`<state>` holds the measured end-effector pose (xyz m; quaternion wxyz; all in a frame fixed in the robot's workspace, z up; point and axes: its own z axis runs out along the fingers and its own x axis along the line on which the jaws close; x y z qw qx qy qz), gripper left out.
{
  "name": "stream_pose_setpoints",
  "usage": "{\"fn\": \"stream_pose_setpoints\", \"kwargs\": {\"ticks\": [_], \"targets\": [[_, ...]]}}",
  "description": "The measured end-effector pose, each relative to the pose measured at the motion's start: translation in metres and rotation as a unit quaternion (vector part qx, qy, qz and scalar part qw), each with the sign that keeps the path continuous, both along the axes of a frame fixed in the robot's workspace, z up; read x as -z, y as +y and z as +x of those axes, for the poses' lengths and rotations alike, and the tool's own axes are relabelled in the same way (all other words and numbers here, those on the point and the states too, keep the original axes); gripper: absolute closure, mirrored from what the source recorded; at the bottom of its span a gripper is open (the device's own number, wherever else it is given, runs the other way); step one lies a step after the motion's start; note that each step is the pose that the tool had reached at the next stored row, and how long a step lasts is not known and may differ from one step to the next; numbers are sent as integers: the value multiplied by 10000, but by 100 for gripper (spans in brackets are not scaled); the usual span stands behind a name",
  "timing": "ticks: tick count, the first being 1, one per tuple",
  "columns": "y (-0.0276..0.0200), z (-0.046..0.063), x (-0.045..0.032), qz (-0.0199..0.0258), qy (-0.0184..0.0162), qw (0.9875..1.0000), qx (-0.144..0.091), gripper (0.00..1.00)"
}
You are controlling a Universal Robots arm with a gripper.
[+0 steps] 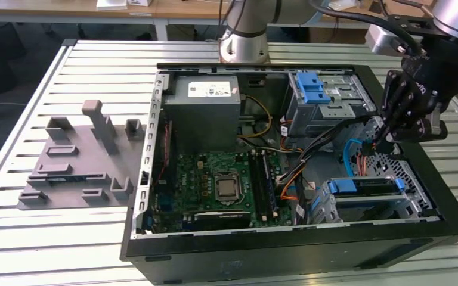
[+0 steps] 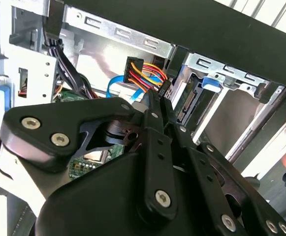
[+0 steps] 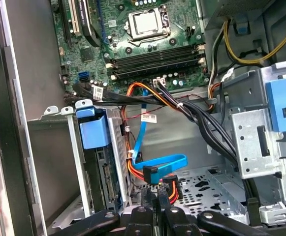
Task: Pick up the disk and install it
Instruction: 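Insert the first disk wire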
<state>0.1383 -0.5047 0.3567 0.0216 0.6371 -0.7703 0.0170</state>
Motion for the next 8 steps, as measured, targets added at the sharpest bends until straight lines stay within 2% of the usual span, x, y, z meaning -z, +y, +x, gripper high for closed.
{"fn": "stream_pose_setpoints", "kwargs": {"ticks": [5, 8], "targets": [[-17, -29, 1, 1, -1, 9998, -197, 84], [-46, -40, 1, 0, -3, 9997, -261, 84]]}}
